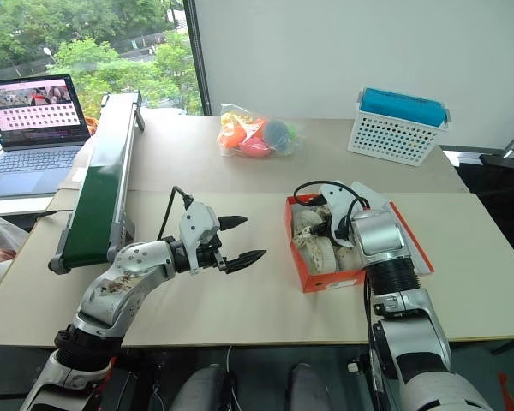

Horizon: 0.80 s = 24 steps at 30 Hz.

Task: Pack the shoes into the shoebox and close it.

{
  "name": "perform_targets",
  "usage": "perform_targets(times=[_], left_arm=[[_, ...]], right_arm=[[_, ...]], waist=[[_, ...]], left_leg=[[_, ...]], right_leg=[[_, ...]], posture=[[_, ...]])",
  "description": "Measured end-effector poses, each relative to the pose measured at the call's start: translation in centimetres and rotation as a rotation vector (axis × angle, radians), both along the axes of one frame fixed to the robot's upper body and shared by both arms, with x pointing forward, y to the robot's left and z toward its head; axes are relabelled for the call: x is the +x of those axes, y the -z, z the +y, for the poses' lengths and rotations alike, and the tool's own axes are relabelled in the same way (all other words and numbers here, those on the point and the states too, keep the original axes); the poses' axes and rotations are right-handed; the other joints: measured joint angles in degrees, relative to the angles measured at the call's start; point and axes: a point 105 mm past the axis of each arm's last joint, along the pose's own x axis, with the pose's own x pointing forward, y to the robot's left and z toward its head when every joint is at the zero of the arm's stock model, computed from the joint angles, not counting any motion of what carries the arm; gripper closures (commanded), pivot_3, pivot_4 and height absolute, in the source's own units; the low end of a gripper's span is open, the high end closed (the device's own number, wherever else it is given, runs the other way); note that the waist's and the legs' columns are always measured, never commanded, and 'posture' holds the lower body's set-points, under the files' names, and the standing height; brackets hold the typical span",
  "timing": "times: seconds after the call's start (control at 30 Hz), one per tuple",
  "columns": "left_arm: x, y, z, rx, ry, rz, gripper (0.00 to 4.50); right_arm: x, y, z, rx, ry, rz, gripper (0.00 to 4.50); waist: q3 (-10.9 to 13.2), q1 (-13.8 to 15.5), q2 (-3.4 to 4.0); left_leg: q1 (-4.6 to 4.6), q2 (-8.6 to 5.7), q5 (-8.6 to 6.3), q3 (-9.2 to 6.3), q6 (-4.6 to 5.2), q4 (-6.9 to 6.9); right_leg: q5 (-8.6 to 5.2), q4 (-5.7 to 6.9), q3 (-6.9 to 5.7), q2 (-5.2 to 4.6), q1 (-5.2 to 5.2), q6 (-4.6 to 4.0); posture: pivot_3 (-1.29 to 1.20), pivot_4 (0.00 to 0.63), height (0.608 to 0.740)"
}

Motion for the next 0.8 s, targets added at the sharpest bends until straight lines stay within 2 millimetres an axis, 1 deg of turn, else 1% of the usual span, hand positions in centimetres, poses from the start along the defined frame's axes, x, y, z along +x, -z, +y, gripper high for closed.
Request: perform_targets(times=[0.13,0.2,0.3,0.33,0.37,0.47,0.53,0.6,0.7,0.73,0.8], left_arm=[[0.0,0.0,0.0,0.001,0.000,0.000,0.03],[0.0,0.0,0.0,0.001,0.000,0.000,0.00],[0.1,0.1,0.0,0.002,-0.001,0.005,0.00],[0.1,0.2,0.1,0.002,-0.002,0.007,0.00],[0.1,0.3,0.1,0.002,-0.002,0.011,0.00],[0.1,0.3,0.1,0.003,-0.001,0.013,0.00],[0.1,0.3,0.0,0.002,0.003,0.013,0.00],[0.2,0.5,0.1,0.005,0.000,0.022,0.00],[0.4,0.8,0.2,0.007,-0.001,0.035,0.00],[0.4,0.9,0.1,0.006,0.002,0.037,0.00],[0.3,0.8,-0.4,0.001,0.020,0.032,0.00]], right_arm=[[-0.2,-0.8,-0.2,0.029,0.017,-0.013,3.91],[-0.4,-1.1,-0.3,0.058,0.038,-0.005,3.10],[-0.7,-1.8,-0.4,0.112,0.061,-0.005,2.21],[-0.8,-2.0,-0.3,0.122,0.066,-0.008,1.79],[-0.9,-2.3,-0.3,0.128,0.069,-0.014,1.53],[-1.4,-3.4,-0.4,0.148,0.070,-0.027,1.53],[-1.9,-4.5,-1.0,0.155,0.078,-0.035,1.53],[-2.7,-6.5,-2.5,0.155,0.103,-0.063,1.53],[-3.5,-9.5,-3.8,0.160,0.129,-0.124,1.53],[-3.7,-10.2,-4.0,0.170,0.131,-0.140,1.53],[-4.6,-11.2,-5.4,0.162,0.149,-0.154,1.53]], waist=[[0.1,-0.1,0.08],[0.1,-0.1,0.22],[0.2,0.0,0.32],[0.2,-0.1,0.34],[0.2,-0.1,0.37],[0.3,0.0,0.51],[0.4,0.0,0.59],[0.5,0.5,0.69],[0.5,0.7,0.70],[0.5,0.6,0.70],[0.5,0.9,0.72]], left_leg=[[-0.11,-0.01,0.00,0.00,0.00,0.00],[-0.22,-0.02,0.00,0.02,0.00,0.00],[-0.48,-0.04,0.02,0.08,0.00,0.00],[-0.62,-0.06,0.04,0.11,-0.01,0.01],[-0.67,-0.07,0.04,0.12,-0.02,0.02],[-0.73,-0.07,0.04,0.14,-0.01,0.01],[-0.78,-0.08,0.04,0.13,-0.01,0.02],[-0.82,-0.09,0.05,0.13,0.00,0.03],[-0.83,-0.08,0.04,0.13,0.01,0.03],[-0.83,-0.08,0.04,0.13,0.01,0.03],[-0.87,-0.08,0.04,0.12,0.01,0.03]], right_leg=[[0.00,0.01,0.02,-0.01,-0.12,0.00],[0.01,0.03,0.04,-0.01,-0.25,0.00],[0.02,0.11,0.11,-0.02,-0.55,0.00],[0.03,0.15,0.14,-0.02,-0.68,0.00],[0.03,0.17,0.15,-0.02,-0.74,0.01],[0.03,0.16,0.15,-0.02,-0.80,0.01],[0.03,0.15,0.13,-0.02,-0.83,0.01],[0.04,0.12,0.12,-0.04,-0.85,0.02],[0.04,0.10,0.11,-0.04,-0.86,0.02],[0.04,0.10,0.11,-0.03,-0.87,0.02],[0.04,0.08,0.11,-0.03,-0.88,0.02]], posture=[[0.00,0.150,0.699],[0.00,0.150,0.699],[0.00,0.150,0.699],[0.00,0.150,0.699],[0.00,0.150,0.699],[0.00,0.150,0.699],[0.00,0.150,0.699],[0.00,0.150,0.699],[0.00,0.150,0.699],[0.00,0.150,0.699],[0.00,0.150,0.699]])
